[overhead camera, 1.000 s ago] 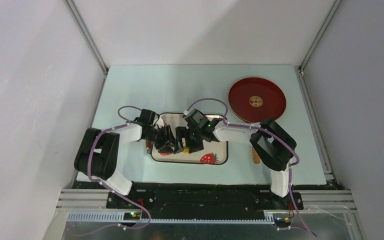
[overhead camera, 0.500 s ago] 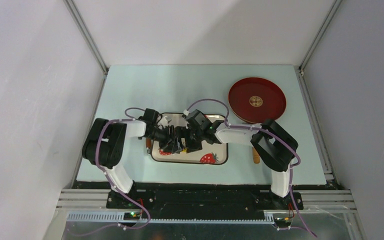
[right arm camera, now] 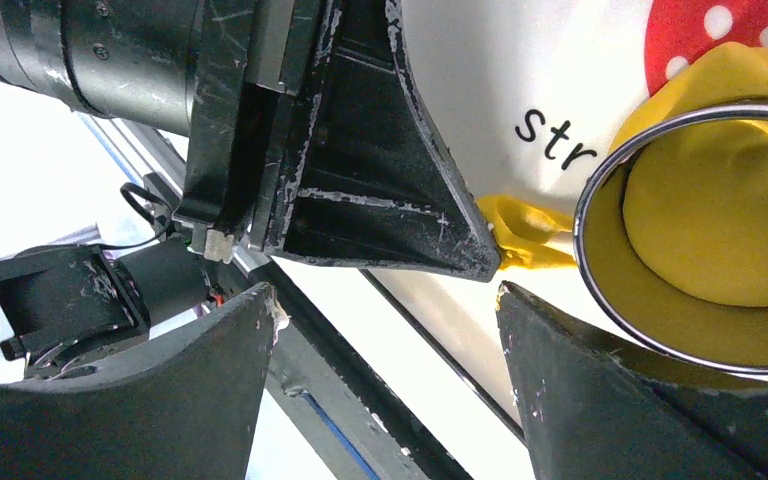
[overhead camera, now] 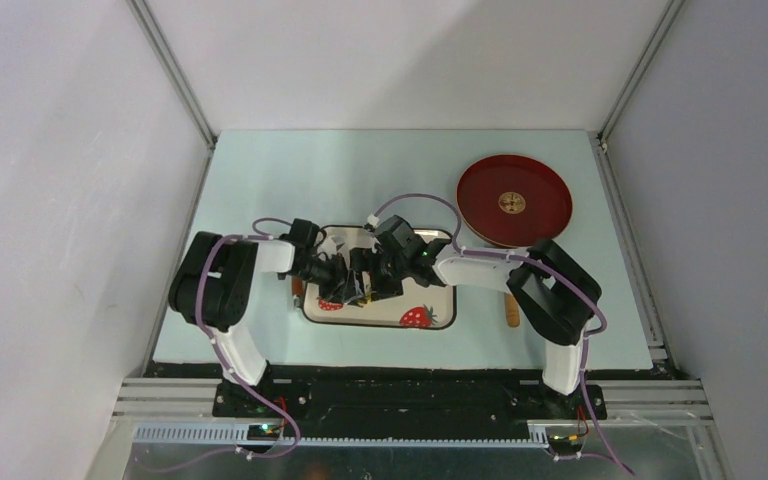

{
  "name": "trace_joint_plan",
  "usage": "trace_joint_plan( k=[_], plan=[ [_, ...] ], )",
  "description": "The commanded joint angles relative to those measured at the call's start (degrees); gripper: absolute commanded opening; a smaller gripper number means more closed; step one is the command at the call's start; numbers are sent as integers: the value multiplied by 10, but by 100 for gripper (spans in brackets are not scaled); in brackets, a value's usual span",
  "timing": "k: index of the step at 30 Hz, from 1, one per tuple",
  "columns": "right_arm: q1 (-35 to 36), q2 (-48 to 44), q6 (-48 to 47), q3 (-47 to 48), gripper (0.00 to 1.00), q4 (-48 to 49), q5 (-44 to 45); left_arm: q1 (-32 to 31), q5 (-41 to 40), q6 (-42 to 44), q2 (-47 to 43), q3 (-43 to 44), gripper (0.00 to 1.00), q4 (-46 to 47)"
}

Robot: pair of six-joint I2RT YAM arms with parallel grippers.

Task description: Roll out the dumpling wrappers from the dough

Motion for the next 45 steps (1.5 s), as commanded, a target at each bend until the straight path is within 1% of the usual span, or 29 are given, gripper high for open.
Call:
trace_joint_plan(
  k=[1,6,10,13,19,23,26,32,39,45],
  plan=[
    [-3,-38,-8,1,85,-5,4,-2,-37,0,-19,17,9,11],
    [-13,-82,-14,-10,85,-39,18,21,-45,-7,-58,24,14,10],
    [-42,-125,-1,-39,85,-59,21,39,-63,-6,-68,40,16,-1],
    [-63,-148,8,-58,85,-81,21,43,-86,-7,-64,59,19,-11],
    [-108,-175,4,-76,85,-123,23,43,-152,-14,-59,108,20,-25],
    [-136,-178,0,-83,85,-131,14,42,-168,-14,-41,151,20,-32],
    [-146,-179,-3,-88,85,-137,9,39,-161,-13,-28,185,21,-33],
    [-167,-182,-2,-97,85,-132,-8,4,-131,-9,6,241,24,-37],
    [-190,-195,-3,-98,85,-141,-16,-66,-110,-18,37,301,25,-44],
    [-221,-241,-1,-122,85,-145,-16,-121,-84,-35,41,340,26,-46]
  ],
)
